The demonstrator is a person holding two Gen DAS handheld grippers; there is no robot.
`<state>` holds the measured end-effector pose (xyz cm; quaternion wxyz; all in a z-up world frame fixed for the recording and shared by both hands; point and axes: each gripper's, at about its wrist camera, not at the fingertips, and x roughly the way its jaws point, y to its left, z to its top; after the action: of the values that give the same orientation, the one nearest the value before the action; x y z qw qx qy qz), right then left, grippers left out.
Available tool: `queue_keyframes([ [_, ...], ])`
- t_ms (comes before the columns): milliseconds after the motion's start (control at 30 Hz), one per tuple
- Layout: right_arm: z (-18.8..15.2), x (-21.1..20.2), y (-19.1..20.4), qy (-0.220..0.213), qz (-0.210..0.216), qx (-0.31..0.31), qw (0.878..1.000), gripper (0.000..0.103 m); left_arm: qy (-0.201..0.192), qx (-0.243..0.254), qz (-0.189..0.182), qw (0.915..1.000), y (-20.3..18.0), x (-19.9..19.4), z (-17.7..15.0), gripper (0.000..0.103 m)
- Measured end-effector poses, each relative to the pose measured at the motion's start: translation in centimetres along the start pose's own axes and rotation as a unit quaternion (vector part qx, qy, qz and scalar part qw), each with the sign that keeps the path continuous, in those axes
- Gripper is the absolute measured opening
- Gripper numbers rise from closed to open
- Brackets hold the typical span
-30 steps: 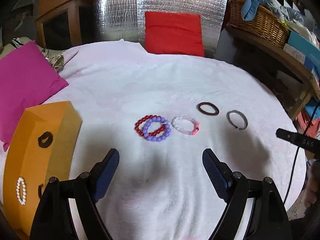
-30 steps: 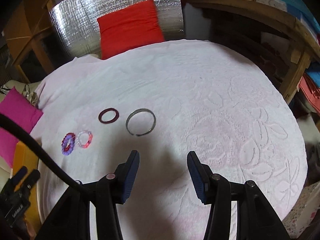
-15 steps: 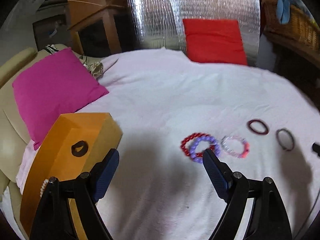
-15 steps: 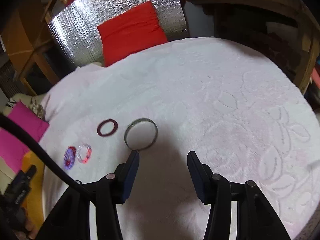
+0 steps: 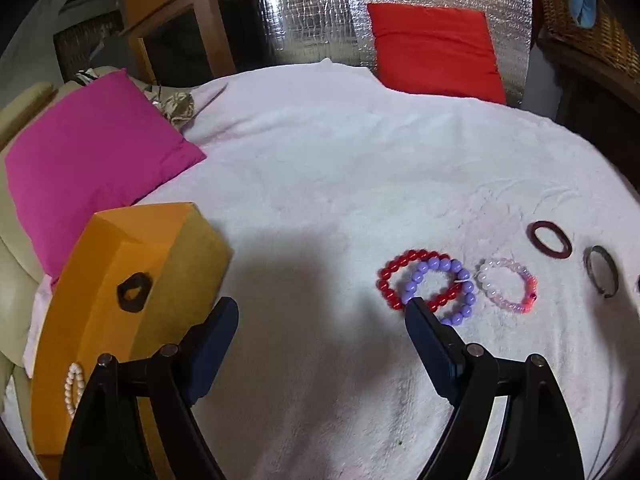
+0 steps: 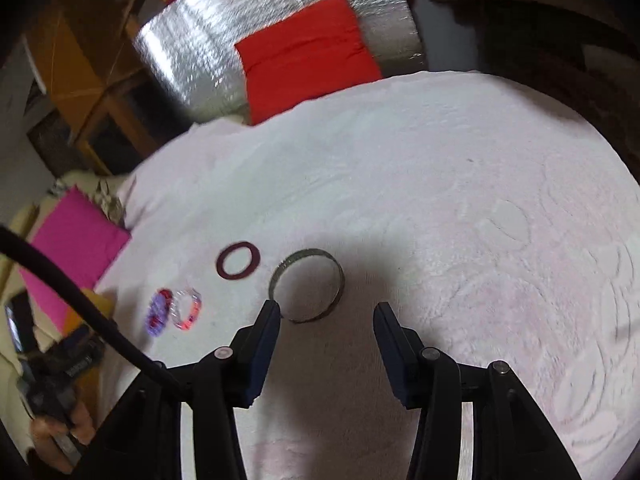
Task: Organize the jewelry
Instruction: 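Move the open right gripper back toward the silver bangle, then grasp the silver bangle with the right gripper while the left grasps the purple bead bracelet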
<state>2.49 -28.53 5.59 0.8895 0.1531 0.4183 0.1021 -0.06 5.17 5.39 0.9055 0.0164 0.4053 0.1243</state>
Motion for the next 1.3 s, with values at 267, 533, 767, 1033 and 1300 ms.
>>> queue_keyframes([
  [267,0.2,3.1,1.0,0.028,-0.028,-0.008,0.999,0.062,-0.008,0.037,0.0,0.9993,-0.9,0.3,0.0,0.086],
  [533,0.2,5.7,3.5,0.015,-0.095,-0.046,0.994,0.072,0.023,0.041,-0.01,0.9988,1.0,2.2,-0.9,0.086],
  [767,0.4,6.2,4.1,-0.009,-0.12,-0.055,0.991,0.068,0.009,0.058,-0.073,0.9956,-1.4,1.9,-0.6,0.086],
  [1033,-0.2,5.4,3.4,-0.008,-0.105,-0.059,0.993,0.067,0.026,0.065,-0.085,0.9939,-4.7,3.9,0.1,0.086],
  [1300,-0.7,5.1,3.5,-0.002,-0.104,-0.074,0.992,0.067,0.029,0.06,-0.122,0.9903,-5.7,4.0,0.4,0.086],
])
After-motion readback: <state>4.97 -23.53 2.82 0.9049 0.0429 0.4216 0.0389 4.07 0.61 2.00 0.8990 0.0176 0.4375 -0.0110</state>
